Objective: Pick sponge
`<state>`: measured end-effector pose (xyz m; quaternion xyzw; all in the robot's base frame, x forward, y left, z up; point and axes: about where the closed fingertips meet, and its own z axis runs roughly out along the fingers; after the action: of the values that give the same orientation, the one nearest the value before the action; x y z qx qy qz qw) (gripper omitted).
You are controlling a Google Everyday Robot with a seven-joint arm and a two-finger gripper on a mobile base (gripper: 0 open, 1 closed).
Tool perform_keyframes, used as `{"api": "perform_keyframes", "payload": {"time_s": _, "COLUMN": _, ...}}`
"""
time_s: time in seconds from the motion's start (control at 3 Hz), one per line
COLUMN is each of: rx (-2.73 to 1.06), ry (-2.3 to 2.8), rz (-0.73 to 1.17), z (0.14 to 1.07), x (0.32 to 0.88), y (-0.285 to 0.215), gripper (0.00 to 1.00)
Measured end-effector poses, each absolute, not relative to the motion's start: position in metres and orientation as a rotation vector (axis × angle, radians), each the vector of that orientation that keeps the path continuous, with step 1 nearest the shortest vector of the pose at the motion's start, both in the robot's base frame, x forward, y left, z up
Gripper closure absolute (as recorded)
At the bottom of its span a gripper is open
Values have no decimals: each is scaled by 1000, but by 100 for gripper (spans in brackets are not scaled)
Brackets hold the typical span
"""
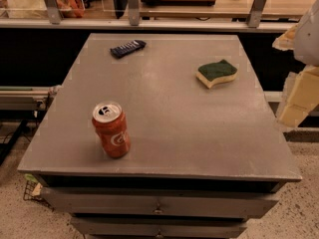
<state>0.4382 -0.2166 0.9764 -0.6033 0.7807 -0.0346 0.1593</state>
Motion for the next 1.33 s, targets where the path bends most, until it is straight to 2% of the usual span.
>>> {"api": "perform_keyframes", "payload": {"time_s": 0.67, "rx": -1704, "ry": 2202, "rz": -113, "z": 981, "x": 447, "y": -219, "gripper": 0}}
{"api": "perform_keyframes", "payload": {"time_s": 1.33, "rx": -1575, "ry": 2079, "rz": 26, "z": 960, "x": 575, "y": -213, "gripper": 0}}
